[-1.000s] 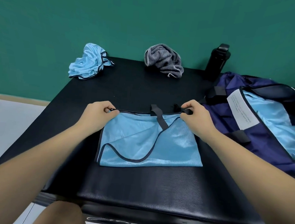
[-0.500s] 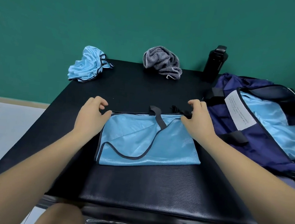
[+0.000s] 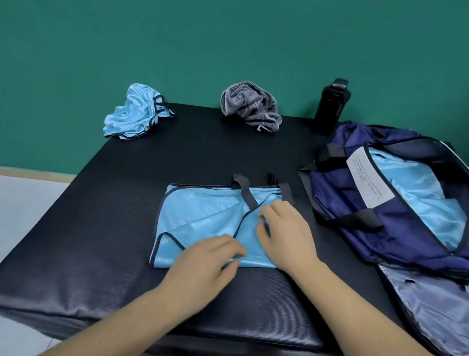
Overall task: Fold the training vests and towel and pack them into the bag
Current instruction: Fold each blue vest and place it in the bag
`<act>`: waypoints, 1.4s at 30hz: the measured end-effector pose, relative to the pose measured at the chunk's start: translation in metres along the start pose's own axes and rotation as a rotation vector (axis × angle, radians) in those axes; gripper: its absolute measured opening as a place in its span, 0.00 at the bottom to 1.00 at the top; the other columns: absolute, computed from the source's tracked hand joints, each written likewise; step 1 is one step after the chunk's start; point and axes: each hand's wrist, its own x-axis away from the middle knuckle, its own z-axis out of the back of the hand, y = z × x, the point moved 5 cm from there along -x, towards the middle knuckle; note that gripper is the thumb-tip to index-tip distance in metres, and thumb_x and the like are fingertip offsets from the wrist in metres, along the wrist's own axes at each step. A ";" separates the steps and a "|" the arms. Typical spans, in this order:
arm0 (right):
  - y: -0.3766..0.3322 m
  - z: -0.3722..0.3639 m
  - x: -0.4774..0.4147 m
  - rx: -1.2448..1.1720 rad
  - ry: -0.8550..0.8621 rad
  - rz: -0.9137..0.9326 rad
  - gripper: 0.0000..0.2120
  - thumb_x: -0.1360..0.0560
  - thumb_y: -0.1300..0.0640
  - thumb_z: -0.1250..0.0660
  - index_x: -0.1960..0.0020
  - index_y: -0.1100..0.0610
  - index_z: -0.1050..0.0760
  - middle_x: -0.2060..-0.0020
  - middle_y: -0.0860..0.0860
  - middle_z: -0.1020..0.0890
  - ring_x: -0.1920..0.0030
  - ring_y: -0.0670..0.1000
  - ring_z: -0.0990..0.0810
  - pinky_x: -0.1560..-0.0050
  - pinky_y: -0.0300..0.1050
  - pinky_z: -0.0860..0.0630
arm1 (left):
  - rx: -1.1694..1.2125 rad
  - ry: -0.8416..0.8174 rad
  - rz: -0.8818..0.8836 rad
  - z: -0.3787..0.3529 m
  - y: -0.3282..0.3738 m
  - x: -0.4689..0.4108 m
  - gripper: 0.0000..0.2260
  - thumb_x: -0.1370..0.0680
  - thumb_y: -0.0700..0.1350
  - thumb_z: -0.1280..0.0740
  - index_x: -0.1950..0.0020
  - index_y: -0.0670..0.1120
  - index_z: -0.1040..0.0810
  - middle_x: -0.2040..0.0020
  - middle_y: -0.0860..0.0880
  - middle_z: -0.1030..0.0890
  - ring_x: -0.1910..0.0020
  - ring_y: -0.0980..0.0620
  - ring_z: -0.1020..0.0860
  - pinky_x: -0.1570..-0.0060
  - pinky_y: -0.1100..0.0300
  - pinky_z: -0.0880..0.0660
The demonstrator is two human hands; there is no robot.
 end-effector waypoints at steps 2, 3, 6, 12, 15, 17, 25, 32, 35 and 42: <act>0.002 -0.001 0.000 0.010 -0.014 -0.011 0.04 0.22 0.55 0.34 0.51 0.55 0.23 0.56 0.49 0.25 0.54 0.55 0.27 0.52 0.52 0.27 | 0.008 -0.071 0.013 -0.013 0.009 -0.002 0.11 0.15 0.50 0.37 0.33 0.54 0.20 0.36 0.62 0.20 0.38 0.59 0.22 0.38 0.59 0.24; 0.003 -0.002 0.000 0.017 -0.025 -0.021 0.05 0.22 0.54 0.35 0.50 0.55 0.23 0.54 0.49 0.24 0.53 0.55 0.27 0.50 0.53 0.27 | -0.016 -0.090 0.032 -0.018 0.012 -0.003 0.13 0.14 0.51 0.38 0.31 0.55 0.22 0.34 0.61 0.21 0.37 0.59 0.22 0.37 0.59 0.24; 0.005 -0.005 0.000 0.047 -0.065 -0.038 0.11 0.21 0.53 0.37 0.42 0.55 0.21 0.46 0.49 0.21 0.46 0.55 0.24 0.44 0.53 0.27 | -0.227 -0.055 0.024 -0.022 0.012 -0.008 0.17 0.14 0.55 0.42 0.31 0.53 0.20 0.35 0.58 0.19 0.39 0.54 0.19 0.41 0.56 0.22; 0.007 -0.013 -0.003 0.047 -0.216 -0.090 0.29 0.17 0.46 0.43 0.18 0.53 0.34 0.18 0.51 0.33 0.18 0.52 0.39 0.19 0.51 0.42 | -0.609 -0.036 0.082 0.007 -0.035 -0.029 0.22 0.17 0.57 0.48 0.40 0.52 0.17 0.48 0.54 0.15 0.48 0.48 0.18 0.48 0.50 0.25; 0.007 -0.014 -0.004 0.062 -0.292 -0.080 0.31 0.15 0.42 0.49 0.14 0.49 0.44 0.14 0.50 0.44 0.15 0.50 0.50 0.17 0.51 0.50 | -0.749 -0.073 0.132 0.025 -0.068 -0.041 0.19 0.16 0.56 0.47 0.39 0.53 0.19 0.47 0.54 0.17 0.43 0.48 0.20 0.42 0.49 0.29; 0.007 -0.015 -0.005 0.080 -0.317 -0.077 0.31 0.14 0.40 0.52 0.13 0.48 0.47 0.14 0.49 0.49 0.15 0.49 0.54 0.17 0.51 0.53 | -0.810 -0.051 0.178 0.037 -0.090 -0.049 0.15 0.16 0.54 0.40 0.36 0.52 0.18 0.38 0.51 0.17 0.32 0.45 0.23 0.32 0.46 0.34; 0.008 -0.017 -0.007 0.092 -0.324 -0.074 0.33 0.16 0.36 0.56 0.13 0.43 0.54 0.13 0.49 0.55 0.15 0.48 0.60 0.15 0.54 0.58 | -0.668 0.187 0.004 0.043 -0.048 -0.060 0.16 0.29 0.34 0.28 0.43 0.45 0.20 0.44 0.46 0.23 0.52 0.40 0.25 0.55 0.45 0.28; 0.008 -0.018 -0.007 0.084 -0.347 -0.086 0.34 0.17 0.35 0.57 0.13 0.44 0.52 0.13 0.49 0.55 0.15 0.47 0.59 0.16 0.53 0.59 | -0.099 -0.068 0.014 -0.003 -0.040 -0.052 0.13 0.13 0.47 0.38 0.30 0.52 0.22 0.34 0.58 0.21 0.37 0.53 0.22 0.38 0.56 0.24; 0.009 -0.018 -0.006 0.077 -0.357 -0.092 0.34 0.16 0.35 0.57 0.13 0.45 0.51 0.13 0.49 0.56 0.15 0.47 0.59 0.16 0.53 0.59 | -0.051 -0.137 0.020 -0.009 -0.052 -0.056 0.18 0.12 0.51 0.41 0.22 0.53 0.26 0.23 0.57 0.26 0.23 0.57 0.30 0.23 0.56 0.33; 0.009 -0.020 -0.007 0.092 -0.367 -0.092 0.34 0.16 0.35 0.56 0.13 0.45 0.50 0.13 0.49 0.53 0.15 0.48 0.56 0.16 0.53 0.58 | -0.287 -0.230 0.054 0.007 -0.105 -0.063 0.25 0.11 0.59 0.49 0.15 0.55 0.38 0.14 0.58 0.43 0.15 0.58 0.49 0.17 0.50 0.48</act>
